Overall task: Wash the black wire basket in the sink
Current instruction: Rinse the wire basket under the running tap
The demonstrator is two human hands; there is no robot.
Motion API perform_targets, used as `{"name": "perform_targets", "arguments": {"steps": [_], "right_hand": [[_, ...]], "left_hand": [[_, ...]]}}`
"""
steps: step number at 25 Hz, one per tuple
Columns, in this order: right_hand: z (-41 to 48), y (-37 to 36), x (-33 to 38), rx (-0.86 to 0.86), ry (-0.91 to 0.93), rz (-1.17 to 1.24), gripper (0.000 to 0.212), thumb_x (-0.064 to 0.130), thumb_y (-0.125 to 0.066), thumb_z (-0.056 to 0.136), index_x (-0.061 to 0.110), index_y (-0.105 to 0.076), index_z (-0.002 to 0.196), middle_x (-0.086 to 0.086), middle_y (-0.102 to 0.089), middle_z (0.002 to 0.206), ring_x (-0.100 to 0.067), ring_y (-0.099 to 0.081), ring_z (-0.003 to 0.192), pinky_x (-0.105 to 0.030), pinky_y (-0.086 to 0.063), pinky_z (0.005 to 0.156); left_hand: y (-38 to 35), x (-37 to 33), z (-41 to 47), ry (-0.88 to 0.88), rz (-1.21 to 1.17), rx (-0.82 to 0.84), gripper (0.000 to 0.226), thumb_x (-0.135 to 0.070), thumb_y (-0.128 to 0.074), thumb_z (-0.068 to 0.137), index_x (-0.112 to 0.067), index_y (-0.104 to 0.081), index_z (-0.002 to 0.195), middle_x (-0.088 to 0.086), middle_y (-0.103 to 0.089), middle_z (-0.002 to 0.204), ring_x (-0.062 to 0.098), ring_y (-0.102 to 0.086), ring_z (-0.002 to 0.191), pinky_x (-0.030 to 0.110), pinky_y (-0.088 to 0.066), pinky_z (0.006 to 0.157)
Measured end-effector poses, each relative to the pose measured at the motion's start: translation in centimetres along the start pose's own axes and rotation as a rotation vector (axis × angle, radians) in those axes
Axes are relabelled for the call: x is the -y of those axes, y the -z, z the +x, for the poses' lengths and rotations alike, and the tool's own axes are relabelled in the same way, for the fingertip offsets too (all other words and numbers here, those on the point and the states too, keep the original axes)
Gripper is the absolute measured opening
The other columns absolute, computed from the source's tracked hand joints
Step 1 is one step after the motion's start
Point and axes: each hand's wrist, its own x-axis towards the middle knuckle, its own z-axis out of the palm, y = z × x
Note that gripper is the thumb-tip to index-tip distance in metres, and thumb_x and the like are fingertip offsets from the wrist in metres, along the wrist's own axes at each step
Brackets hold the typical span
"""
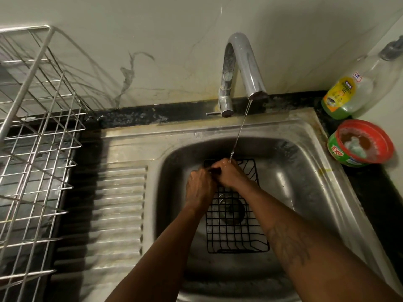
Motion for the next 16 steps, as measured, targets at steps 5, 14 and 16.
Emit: {"name": "perform_targets", "arguments": {"steps": [5, 14, 16], "right_hand": [[0.3, -0.6, -2.3, -0.207, -0.172, 0.038, 0.013, 0.026, -0.074, 0.09, 0.025, -0.077, 0.103, -0.002, -0.073, 0.108, -0.015, -0.066, 0.092, -0.029, -0.056, 0.081], [0.2, -2.4, -2.2, -0.015, 0.147, -0.476, 0.052, 0.033, -0.075, 0.085, 0.024, -0.059, 0.134, -0.007, -0.057, 0.132, -0.031, -0.055, 0.123, -0.038, -0.045, 0.102], [-0.1, -2.0, -2.1, -0.003, 0.209, -0.496, 0.036, 0.026, -0.067, 0.093, 0.024, -0.063, 0.129, -0.006, -0.061, 0.131, -0.027, -0.06, 0.117, -0.035, -0.049, 0.095]], "left_hand": [[0.5, 0.4, -0.1, 0.121, 0.064, 0.0, 0.018, -0.014, -0.048, 0.096, -0.013, -0.057, 0.08, 0.007, -0.059, 0.082, 0.021, -0.058, 0.074, 0.037, -0.056, 0.063], [4.7, -1.1, 1.5, 0.086, 0.337, -0.046, 0.026, -0.035, -0.056, 0.091, -0.02, -0.06, 0.071, -0.004, -0.058, 0.064, 0.015, -0.056, 0.057, 0.029, -0.044, 0.055], [4.6, -1.9, 2.7, -0.007, 0.285, 0.001, 0.023, -0.037, -0.055, 0.095, -0.021, -0.061, 0.08, -0.002, -0.058, 0.072, 0.017, -0.059, 0.065, 0.03, -0.046, 0.06]]}}
